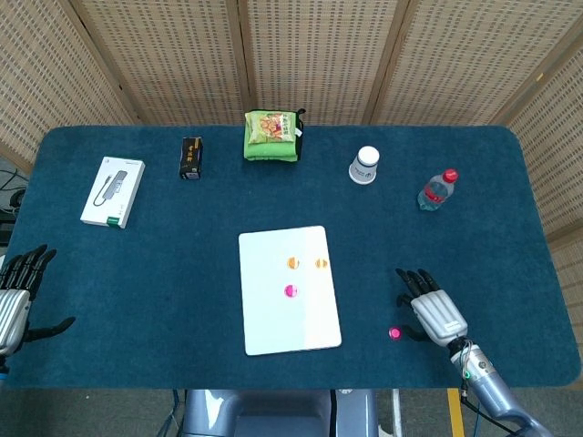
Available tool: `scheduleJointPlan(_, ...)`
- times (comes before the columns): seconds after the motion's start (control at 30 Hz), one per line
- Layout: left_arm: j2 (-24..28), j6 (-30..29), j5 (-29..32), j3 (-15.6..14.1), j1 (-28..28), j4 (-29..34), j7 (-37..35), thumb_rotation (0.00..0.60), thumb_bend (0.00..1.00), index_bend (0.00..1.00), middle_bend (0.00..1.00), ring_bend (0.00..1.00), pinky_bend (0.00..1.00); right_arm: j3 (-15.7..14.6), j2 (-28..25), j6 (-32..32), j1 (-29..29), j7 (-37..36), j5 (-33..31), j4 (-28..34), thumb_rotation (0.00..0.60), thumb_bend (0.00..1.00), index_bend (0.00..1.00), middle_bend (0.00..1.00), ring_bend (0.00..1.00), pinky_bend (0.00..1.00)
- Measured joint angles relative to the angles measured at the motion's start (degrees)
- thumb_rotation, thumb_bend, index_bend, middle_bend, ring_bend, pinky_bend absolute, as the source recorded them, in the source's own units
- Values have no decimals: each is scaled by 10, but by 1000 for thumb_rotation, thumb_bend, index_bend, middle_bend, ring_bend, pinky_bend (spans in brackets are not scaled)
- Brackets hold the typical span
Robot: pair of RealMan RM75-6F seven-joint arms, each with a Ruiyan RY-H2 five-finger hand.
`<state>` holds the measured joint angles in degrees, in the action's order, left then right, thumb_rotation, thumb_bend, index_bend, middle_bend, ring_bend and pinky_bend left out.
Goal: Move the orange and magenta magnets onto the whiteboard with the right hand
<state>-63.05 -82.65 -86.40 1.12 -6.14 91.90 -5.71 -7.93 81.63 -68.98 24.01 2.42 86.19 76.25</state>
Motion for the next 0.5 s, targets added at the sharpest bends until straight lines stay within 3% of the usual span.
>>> scheduleJointPlan(0.5,1,1,0,-1,0,0,0,600,0,0,0,0,0,-7,14,-4,-27,5,37,-16,600,337,400,0,0,0)
